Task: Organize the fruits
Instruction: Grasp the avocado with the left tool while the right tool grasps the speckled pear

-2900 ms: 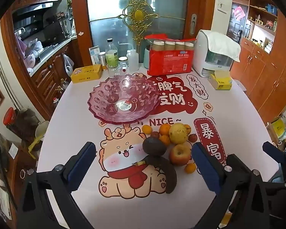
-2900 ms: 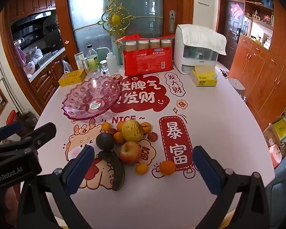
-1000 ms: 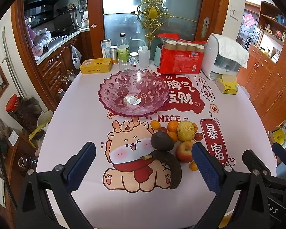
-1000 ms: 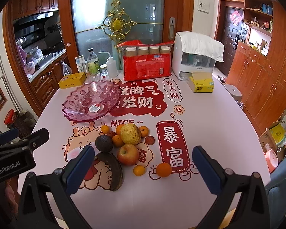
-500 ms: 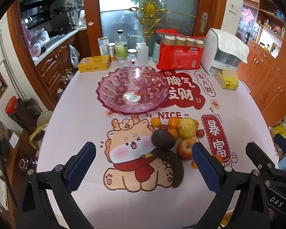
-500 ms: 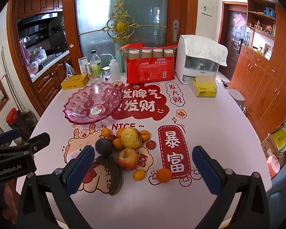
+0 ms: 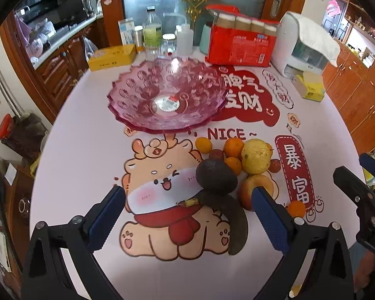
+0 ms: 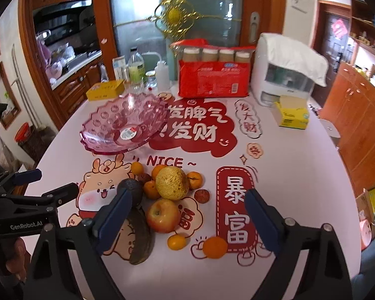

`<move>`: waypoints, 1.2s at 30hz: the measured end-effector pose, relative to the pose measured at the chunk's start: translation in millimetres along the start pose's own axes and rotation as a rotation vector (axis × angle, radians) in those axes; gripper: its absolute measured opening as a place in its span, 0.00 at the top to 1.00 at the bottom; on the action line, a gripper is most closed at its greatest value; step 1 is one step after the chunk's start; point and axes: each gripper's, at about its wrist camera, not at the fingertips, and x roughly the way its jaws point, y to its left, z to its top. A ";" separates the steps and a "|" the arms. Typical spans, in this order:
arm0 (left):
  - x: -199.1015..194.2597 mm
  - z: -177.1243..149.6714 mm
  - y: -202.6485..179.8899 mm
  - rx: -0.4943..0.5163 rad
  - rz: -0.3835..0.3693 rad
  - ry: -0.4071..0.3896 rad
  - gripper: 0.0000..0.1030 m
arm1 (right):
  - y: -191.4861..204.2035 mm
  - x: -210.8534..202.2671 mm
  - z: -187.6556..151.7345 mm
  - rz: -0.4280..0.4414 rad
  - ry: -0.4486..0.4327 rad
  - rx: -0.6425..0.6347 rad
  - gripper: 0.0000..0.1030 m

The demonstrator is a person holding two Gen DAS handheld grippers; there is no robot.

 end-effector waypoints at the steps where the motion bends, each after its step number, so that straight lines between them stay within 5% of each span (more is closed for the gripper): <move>1: 7.4 2.2 -0.3 -0.008 -0.004 0.014 0.03 | -1.6 6.2 1.3 0.013 0.008 -0.003 0.12; 10: 78.3 21.6 6.9 -0.156 -0.029 0.133 0.03 | -3.7 96.2 13.7 0.095 0.081 -0.101 0.15; 19: 106.0 23.9 8.8 -0.164 0.025 0.168 0.04 | 8.5 162.3 4.9 0.157 0.197 -0.176 0.22; 26: 113.8 19.0 14.3 -0.200 0.026 0.195 0.04 | 17.8 186.5 -2.7 0.167 0.241 -0.212 0.22; 29: 116.6 18.5 12.3 -0.207 0.015 0.208 0.04 | 20.4 192.3 -4.1 0.158 0.236 -0.225 0.27; 30: 117.9 18.6 11.0 -0.209 0.010 0.213 0.04 | 21.8 191.1 -4.4 0.170 0.231 -0.236 0.35; 36: 126.8 19.4 -5.2 -0.184 -0.010 0.247 0.04 | 13.7 184.3 -5.4 0.207 0.229 -0.212 0.36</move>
